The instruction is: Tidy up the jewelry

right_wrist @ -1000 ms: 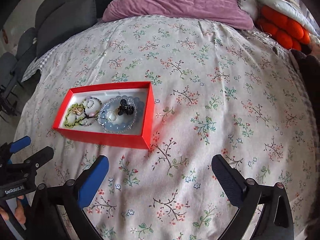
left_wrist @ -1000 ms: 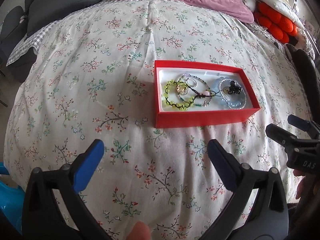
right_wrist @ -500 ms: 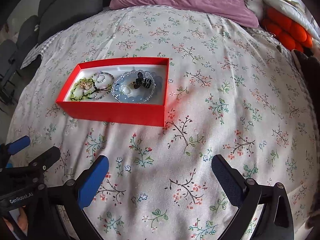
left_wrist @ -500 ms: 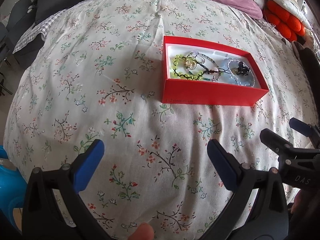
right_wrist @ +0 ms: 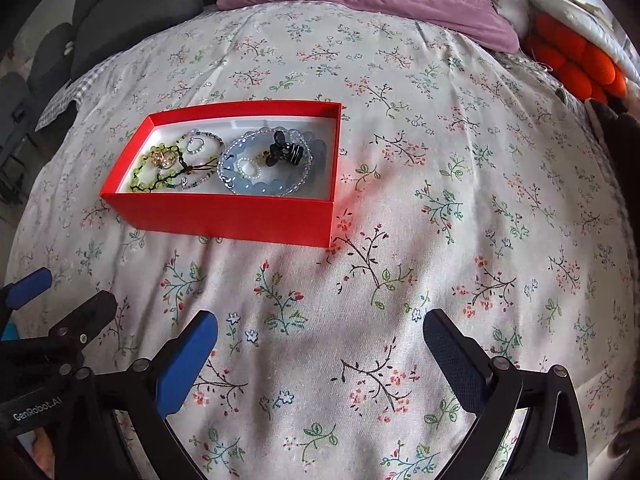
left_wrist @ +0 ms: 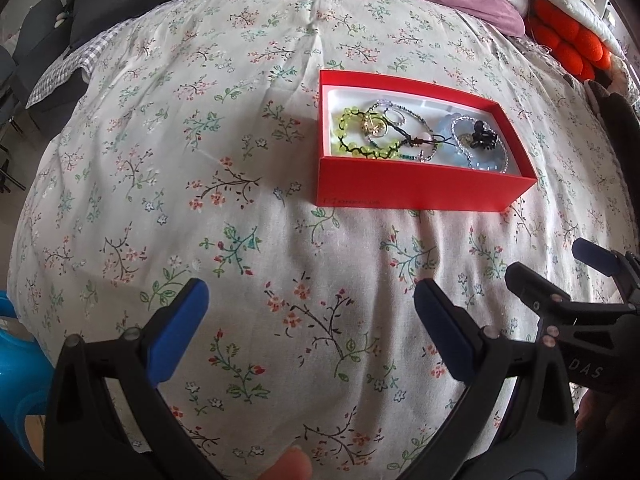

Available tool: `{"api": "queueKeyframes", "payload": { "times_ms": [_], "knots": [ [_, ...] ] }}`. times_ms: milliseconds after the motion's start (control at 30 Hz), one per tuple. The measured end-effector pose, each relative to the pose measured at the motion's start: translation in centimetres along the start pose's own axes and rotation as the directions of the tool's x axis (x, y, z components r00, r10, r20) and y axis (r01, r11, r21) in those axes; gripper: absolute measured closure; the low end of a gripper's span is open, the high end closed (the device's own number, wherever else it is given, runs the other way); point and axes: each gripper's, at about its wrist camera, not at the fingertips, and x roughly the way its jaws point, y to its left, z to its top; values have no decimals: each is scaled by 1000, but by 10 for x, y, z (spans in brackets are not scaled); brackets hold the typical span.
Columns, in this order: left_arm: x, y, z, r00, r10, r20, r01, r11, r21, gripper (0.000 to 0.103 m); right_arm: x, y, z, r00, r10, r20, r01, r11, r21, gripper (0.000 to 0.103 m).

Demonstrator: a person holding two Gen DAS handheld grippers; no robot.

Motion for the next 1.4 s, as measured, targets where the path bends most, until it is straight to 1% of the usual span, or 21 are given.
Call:
{"api": "queueKeyframes", "payload": {
  "times_ms": [1400],
  "knots": [
    [3,-5,-1,1000,25,-4,-25,1000,13,1,2,-1,0,1000,-14,-6,14,1000,0,0]
  ]
}}
